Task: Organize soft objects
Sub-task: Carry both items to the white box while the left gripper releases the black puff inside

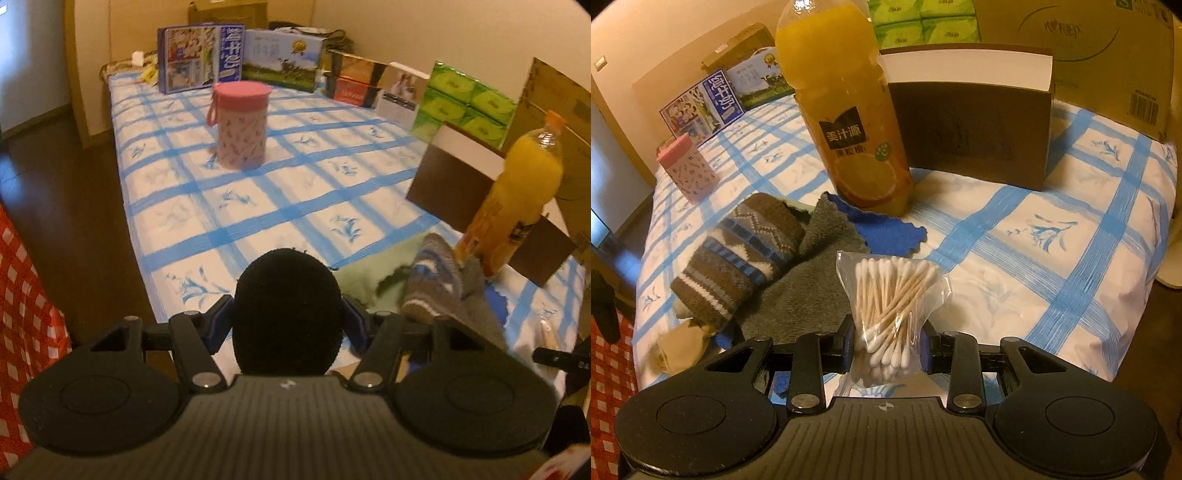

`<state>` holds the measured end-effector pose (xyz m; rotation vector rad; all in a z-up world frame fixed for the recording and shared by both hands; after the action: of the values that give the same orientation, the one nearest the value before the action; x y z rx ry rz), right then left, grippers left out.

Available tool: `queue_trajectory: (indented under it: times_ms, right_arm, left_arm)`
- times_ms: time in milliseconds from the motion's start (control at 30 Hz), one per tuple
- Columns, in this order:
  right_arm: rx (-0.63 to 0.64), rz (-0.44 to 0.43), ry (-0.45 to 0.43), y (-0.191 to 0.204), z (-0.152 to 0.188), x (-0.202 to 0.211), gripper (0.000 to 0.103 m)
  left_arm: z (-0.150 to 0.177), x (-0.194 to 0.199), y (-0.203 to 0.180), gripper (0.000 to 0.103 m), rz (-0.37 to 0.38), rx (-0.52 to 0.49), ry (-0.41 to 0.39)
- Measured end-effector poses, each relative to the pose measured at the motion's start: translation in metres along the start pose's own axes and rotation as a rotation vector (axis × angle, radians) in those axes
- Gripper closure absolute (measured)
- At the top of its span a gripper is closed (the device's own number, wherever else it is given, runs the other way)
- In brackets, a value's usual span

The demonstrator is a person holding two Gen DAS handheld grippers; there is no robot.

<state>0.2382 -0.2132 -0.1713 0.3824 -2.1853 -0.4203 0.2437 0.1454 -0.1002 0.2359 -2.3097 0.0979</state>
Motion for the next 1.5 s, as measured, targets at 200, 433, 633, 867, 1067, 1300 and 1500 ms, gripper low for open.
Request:
queue_trajectory:
  times_ms: [200,433,633,867,1067,1300,1500]
  right_arm:
    - [0.021,0.007,-0.022,-0.001,-0.004,0.015,0.069]
    - [0.042,0.008,-0.056,-0.016,-0.017,0.048,0.069]
    - [0.093,0.012,-0.077,-0.043,-0.04,0.078,0.069]
    - [0.132,0.019,-0.1,-0.087,-0.087,0.101,0.069]
    - [0.151,-0.006,-0.132,-0.123,-0.14,0.099,0.069]
    - [0.204,-0.073,-0.141,-0.153,-0.207,0.073,0.069]
    - [0.265,-0.149,-0.142,-0.169,-0.254,0.035,0.069]
  left_arm:
    - [0.004,0.022,-0.045,0.043,0.07,-0.078,0.015]
    - [0.012,0.041,-0.141,0.043,0.215,-0.227,0.011]
    - [0.003,0.053,-0.23,0.043,0.31,-0.332,-0.016]
    - [-0.031,0.057,-0.328,0.043,0.36,-0.379,-0.058]
    - [-0.076,0.041,-0.394,0.043,0.323,-0.361,-0.071]
    - [-0.124,0.007,-0.445,0.043,0.23,-0.323,-0.077]
    - [-0.154,-0.04,-0.469,0.043,0.133,-0.27,-0.044]
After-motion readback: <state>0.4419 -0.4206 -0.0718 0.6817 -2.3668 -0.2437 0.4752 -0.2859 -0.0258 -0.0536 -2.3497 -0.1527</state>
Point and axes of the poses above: each gripper's, at about its wrist camera, not at the fingertips, and x roughly against the way its jaws point, y to its left, z to its underside, the point moved 7 cm from there along -x, roughly the way its jaws point, and after that the axes turned 9 degrees about -z, right-handed, at the moved point
